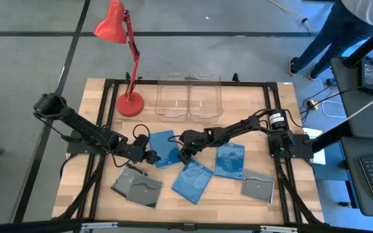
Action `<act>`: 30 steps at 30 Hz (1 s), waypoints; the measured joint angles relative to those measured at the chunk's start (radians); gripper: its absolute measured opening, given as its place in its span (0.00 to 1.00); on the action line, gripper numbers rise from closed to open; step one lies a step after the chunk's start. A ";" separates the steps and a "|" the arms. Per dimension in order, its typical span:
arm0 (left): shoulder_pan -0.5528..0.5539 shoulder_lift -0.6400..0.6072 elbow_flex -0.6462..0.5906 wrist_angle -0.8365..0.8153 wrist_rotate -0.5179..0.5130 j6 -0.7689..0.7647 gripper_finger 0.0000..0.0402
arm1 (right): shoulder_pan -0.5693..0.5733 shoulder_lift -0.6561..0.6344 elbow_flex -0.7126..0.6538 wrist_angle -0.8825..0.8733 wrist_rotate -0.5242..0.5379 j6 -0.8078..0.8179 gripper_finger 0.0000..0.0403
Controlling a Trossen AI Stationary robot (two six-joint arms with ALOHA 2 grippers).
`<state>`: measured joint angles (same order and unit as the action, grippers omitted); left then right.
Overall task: Pick & place jewel cases by type
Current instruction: Put the left blue CD case into the left transparent bin
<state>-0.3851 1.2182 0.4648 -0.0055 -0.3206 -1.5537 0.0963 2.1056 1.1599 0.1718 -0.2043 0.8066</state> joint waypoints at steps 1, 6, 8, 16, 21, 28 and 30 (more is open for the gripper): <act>0.000 0.000 0.000 0.006 0.007 -0.009 0.66 | 0.000 0.000 0.000 -0.001 0.000 0.001 0.38; -0.002 -0.023 0.011 0.312 0.064 -0.030 0.66 | 0.000 0.000 0.000 0.017 -0.033 0.016 0.38; 0.008 -0.048 0.034 0.418 -0.017 -0.011 0.66 | 0.010 0.010 0.010 0.055 -0.042 0.011 0.38; 0.061 -0.052 0.017 0.444 0.032 0.082 0.66 | 0.023 0.010 0.022 0.068 -0.014 0.000 0.38; 0.067 -0.073 0.019 0.452 0.114 0.083 0.66 | 0.023 0.010 0.024 0.040 -0.011 -0.001 0.38; 0.039 -0.090 0.039 0.364 0.226 0.111 0.62 | 0.022 0.006 0.024 0.030 -0.002 -0.297 0.38; 0.038 -0.085 0.074 0.334 0.236 0.203 0.60 | 0.024 0.001 0.024 0.035 0.002 -0.468 0.38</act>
<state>-0.3475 1.1334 0.5393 0.3283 -0.0842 -1.3509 0.1207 2.1064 1.1839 0.2070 -0.2020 0.3382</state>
